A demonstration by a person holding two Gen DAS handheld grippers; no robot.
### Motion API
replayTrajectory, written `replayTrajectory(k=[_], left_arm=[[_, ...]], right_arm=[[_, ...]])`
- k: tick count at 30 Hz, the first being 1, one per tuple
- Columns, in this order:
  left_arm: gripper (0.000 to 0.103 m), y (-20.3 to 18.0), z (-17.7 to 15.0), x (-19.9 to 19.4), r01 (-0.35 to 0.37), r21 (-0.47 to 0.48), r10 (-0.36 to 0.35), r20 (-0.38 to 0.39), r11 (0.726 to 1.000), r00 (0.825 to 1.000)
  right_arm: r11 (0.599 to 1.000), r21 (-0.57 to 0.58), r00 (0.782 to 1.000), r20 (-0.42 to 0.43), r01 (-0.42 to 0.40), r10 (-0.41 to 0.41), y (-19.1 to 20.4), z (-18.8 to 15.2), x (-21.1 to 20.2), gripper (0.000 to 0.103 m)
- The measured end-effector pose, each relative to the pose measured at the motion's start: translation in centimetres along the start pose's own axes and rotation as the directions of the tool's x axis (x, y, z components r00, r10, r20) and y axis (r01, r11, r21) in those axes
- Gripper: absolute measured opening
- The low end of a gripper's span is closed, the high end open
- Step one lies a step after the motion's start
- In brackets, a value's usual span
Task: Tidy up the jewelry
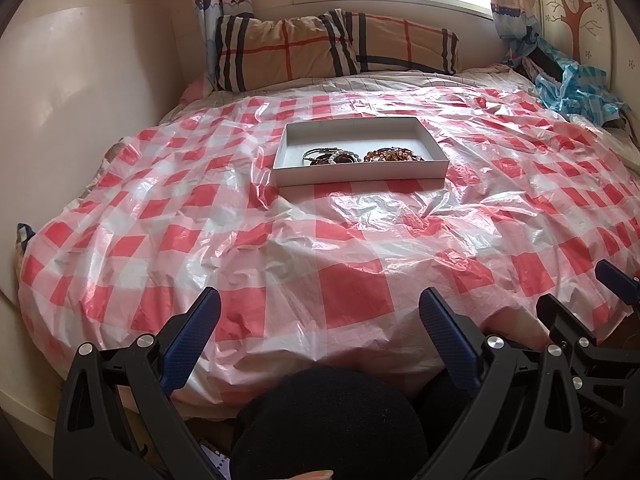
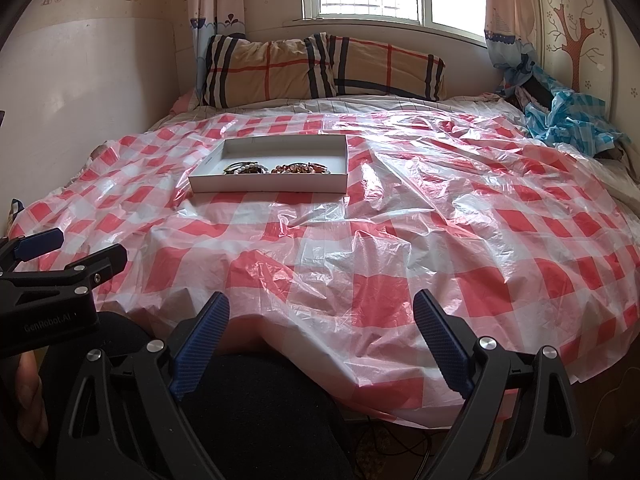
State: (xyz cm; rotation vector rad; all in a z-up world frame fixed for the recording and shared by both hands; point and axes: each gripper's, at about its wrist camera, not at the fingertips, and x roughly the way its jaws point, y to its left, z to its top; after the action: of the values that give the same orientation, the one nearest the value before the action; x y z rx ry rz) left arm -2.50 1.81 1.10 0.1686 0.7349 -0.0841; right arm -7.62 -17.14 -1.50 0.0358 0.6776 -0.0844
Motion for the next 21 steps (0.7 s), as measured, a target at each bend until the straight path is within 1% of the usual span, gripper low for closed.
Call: replayTrajectory(k=[12,15,17,21], left_arm=[[0.095,0.08,0.05,0.06,0.003,0.0,-0.003,-0.001,1.0,1.0],[0.095,-0.02,0.01,0.27,0.026,-0.003,-0.026,-0.01,1.0,1.0],[0.095,0.19,-0.05,0.11,0.052,-0.015,-0.052,0.003,0.999,0.999],[0.095,0.23,-0.2,0.15,0.04,-0.029,-0.04,0.004,0.999,0.999]], right_arm=[[1.0,-0.001,1.0,-0.001,0.0,0.0,0.07,0.01,0.01,0.089],[1.0,-0.002,1.0,-0.001,0.001,-0.001,0.13,0.0,0.01,0.089],[1.0,-0.002,1.0,-0.001,0.001,-0.001,0.15,0.0,0.01,0.089],[1.0,-0.001,1.0,-0.001,0.002,-0.002,0.19,0.0,0.01,0.089]])
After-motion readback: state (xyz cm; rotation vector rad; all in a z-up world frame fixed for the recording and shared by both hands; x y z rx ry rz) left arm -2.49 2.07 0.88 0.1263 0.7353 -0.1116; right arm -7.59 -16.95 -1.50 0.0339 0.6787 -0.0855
